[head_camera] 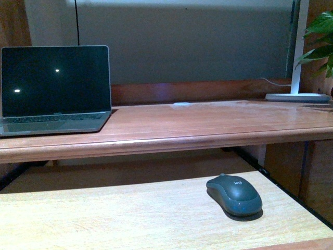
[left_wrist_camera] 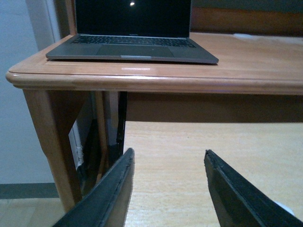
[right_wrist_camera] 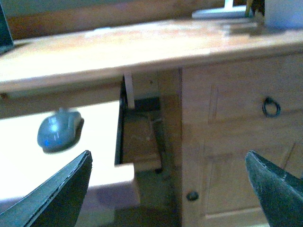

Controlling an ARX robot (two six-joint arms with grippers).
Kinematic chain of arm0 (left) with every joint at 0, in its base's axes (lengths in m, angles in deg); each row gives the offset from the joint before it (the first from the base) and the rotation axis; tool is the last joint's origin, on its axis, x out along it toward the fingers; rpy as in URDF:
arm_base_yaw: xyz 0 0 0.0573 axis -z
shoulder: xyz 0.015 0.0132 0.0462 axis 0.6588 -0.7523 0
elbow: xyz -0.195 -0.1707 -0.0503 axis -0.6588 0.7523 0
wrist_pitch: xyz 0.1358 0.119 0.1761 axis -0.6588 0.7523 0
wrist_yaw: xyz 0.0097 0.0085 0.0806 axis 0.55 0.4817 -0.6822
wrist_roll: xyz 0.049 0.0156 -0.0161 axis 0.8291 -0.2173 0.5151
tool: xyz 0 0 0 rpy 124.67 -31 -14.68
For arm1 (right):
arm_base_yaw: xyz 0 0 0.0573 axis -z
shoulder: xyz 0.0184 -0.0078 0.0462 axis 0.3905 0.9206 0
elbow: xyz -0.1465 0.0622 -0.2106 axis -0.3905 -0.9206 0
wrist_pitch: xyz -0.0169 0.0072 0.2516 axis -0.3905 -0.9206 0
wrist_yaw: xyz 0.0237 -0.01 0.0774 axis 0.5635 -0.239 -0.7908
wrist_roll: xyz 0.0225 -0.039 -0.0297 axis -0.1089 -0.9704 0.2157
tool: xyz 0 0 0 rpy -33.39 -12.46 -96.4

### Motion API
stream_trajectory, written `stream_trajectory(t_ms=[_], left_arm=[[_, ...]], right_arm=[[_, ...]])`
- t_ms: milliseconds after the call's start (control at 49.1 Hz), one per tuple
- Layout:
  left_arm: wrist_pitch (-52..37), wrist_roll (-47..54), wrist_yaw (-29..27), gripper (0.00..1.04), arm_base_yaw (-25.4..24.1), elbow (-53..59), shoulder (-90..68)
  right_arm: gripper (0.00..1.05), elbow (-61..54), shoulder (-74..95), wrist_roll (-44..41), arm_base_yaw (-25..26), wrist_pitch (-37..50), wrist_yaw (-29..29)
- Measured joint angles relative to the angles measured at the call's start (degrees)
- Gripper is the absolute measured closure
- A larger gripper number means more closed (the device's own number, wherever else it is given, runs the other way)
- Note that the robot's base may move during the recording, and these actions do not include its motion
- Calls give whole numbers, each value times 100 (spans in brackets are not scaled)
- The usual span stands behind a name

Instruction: Place mouse

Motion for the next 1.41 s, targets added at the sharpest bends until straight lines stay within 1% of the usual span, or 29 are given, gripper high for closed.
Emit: stream_trajectory(t_ms=[61, 82, 102, 122, 163, 183, 224, 245, 306, 489, 550, 672, 1100, 1121, 1161, 1202, 1406], left_arm=[[20, 57, 57, 69, -153, 122, 133], [44, 72, 52, 75, -216, 177, 216], [55, 79, 50, 78, -223, 201, 251], [72, 85, 66, 83, -225, 245, 321], [109, 96, 76, 90, -227, 299, 415], [136, 101, 83, 96, -227, 334, 483], [170, 107, 83, 101, -227, 369, 551], [450, 136, 83, 102, -232, 592, 1054], [555, 136, 83, 102, -232, 640, 1204], [802, 138, 83, 102, -232, 723, 1554], [708, 138, 83, 102, -232, 861, 1661], [890, 140, 83, 102, -232, 925, 1869], [1322, 140, 85, 102, -232, 925, 2315], [1370, 140, 85, 102, -232, 925, 2361], [1934, 140, 87, 102, -232, 922, 2756], [2179, 142, 85, 102, -232, 922, 2986], [2323, 142, 85, 102, -232, 922, 3281]], right_arm=[[7, 551, 844, 48, -232, 557, 160], [7, 831, 1255, 50, -358, 767, 267], [7, 1016, 1517, 48, -450, 887, 343], [7, 1281, 1899, 20, -601, 1045, 433], [7, 1602, 2356, -101, -837, 1217, 514], [7, 1823, 2660, -229, -1036, 1333, 538], [7, 2033, 2986, -372, -1237, 1408, 527], [7, 2820, 4334, -1504, -2540, 1213, 409], [7, 2905, 4542, -1725, -2688, 1220, 629], [7, 2900, 5018, -2221, -2986, 1132, 1051], [7, 2922, 5257, -2337, -3047, 1082, 1202], [7, 3215, 5792, -2334, -3008, 833, 1449], [7, 3766, 6310, -2267, -2787, 83, 1318], [7, 3779, 6325, -2267, -2780, 59, 1314], [7, 3838, 6419, -2269, -2739, -9, 1314], [7, 3866, 6481, -2269, -2708, -17, 1314], [7, 4085, 6682, -2245, -2583, -59, 1237]])
